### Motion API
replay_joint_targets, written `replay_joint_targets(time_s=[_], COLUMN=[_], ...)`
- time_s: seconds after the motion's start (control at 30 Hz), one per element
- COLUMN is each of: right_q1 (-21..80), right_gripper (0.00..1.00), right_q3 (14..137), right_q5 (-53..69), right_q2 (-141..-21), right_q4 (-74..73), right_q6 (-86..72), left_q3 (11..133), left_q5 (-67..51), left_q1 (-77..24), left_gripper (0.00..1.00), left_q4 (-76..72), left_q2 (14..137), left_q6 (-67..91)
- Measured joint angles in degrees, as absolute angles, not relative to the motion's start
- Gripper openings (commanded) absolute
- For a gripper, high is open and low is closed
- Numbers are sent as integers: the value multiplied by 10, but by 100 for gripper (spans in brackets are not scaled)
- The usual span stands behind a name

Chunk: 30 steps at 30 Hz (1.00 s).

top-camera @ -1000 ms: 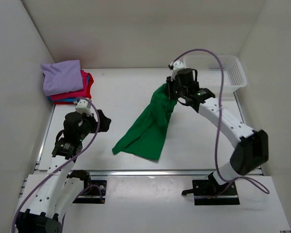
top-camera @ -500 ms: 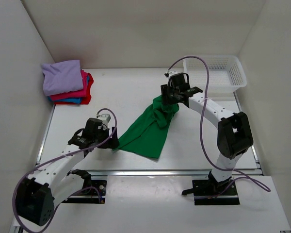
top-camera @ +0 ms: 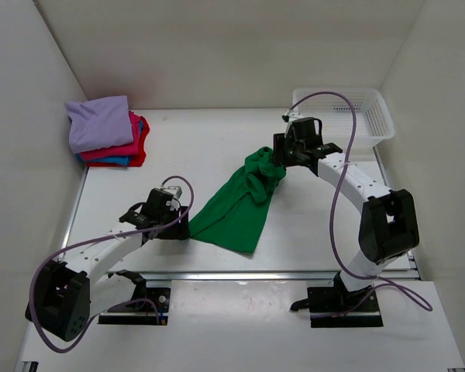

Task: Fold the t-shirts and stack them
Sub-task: Flatten out the tshirt

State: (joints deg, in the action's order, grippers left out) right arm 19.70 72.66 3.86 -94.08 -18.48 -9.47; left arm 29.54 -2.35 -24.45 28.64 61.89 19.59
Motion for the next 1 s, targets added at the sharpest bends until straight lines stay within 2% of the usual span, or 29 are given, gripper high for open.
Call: replay_joint_targets(time_s=[0.2, 0.27, 0.3, 0.33, 0.4, 0.43, 0.47, 0.73, 1.0], right_q1=[197, 194, 194, 192, 189, 187, 186, 205, 331], right_gripper=[45, 46, 46, 50, 61, 64, 65, 59, 62], right_q3=[717, 710, 707, 701, 694, 692, 690, 674, 644], right_q5=[48, 51, 52, 53, 54, 55, 56, 43, -20], right_q2=[-940, -937, -936, -933, -929, -929, -928, -903, -872], right_q4=[-179, -173, -171, -171, -171, -171, -169, -160, -134], right_q6=[-99, -99, -100, -101, -103, -105, -105, -100, -60], left_q3=[296, 296, 295, 295, 295, 295, 295, 299, 302], left_q5=[-23, -24, -24, -25, -26, -29, -30, -23, -24], left_q1=[-250, -250, -250, -250, -250, -250, -251, -249, -246], left_gripper=[67, 61, 51, 48, 25, 10, 0, 0, 0], left_q4=[270, 266, 265, 261, 249, 244, 239, 235, 236], left_q2=[641, 646, 647, 647, 646, 646, 645, 597, 592], left_q6=[211, 213, 216, 219, 226, 228, 234, 239, 239])
